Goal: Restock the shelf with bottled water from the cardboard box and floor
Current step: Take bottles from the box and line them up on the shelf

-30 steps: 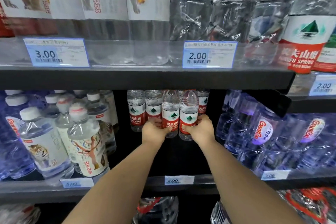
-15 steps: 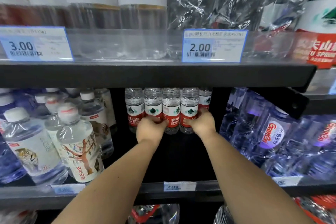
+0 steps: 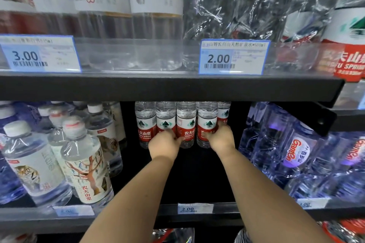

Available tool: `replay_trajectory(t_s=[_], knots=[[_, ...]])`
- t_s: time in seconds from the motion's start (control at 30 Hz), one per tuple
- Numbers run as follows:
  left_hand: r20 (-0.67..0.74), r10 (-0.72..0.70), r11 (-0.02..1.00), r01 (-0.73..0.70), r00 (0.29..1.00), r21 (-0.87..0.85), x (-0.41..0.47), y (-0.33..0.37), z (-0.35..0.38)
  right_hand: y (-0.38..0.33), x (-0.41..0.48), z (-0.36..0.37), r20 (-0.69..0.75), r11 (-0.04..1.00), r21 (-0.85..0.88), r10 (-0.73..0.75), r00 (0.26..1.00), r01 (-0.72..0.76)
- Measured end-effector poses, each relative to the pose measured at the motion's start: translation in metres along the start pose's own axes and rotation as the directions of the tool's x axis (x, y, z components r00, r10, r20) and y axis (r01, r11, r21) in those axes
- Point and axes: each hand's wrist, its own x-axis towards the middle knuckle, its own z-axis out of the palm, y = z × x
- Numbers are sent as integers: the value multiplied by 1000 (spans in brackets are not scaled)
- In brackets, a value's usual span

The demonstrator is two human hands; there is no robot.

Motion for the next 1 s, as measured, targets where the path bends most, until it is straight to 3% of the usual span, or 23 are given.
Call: replay_trajectory(t_s=[0.27,0.37,0.43,0.63,0.83,1.0], knots=[[20,42,999,-41,999,-29,0,-9,-3,0,-8,-5,22,998,59,-4,1000,3],[46,156,983,-151,987,-100,-11,-15,-10,-5,-25,-13,1,1000,-14,-14,1000,14],[90,276,961,-272,957,-53,-24,-17,-24,-15,-45,-24,54,990,-112,-77,996,83],[160,415,873,-441,896,208,-92,-13,-107,-60,-134,-76,274,797,-455,-299,914,397],[158,410,845,-440,898,305,-196,-33,-164,-81,-260,-95,378,681,-507,-374,847,527],[162,383,846,-416,909,333,-286,-74,-163,-57,-357,-85,480,605,-549,-337,810,577]])
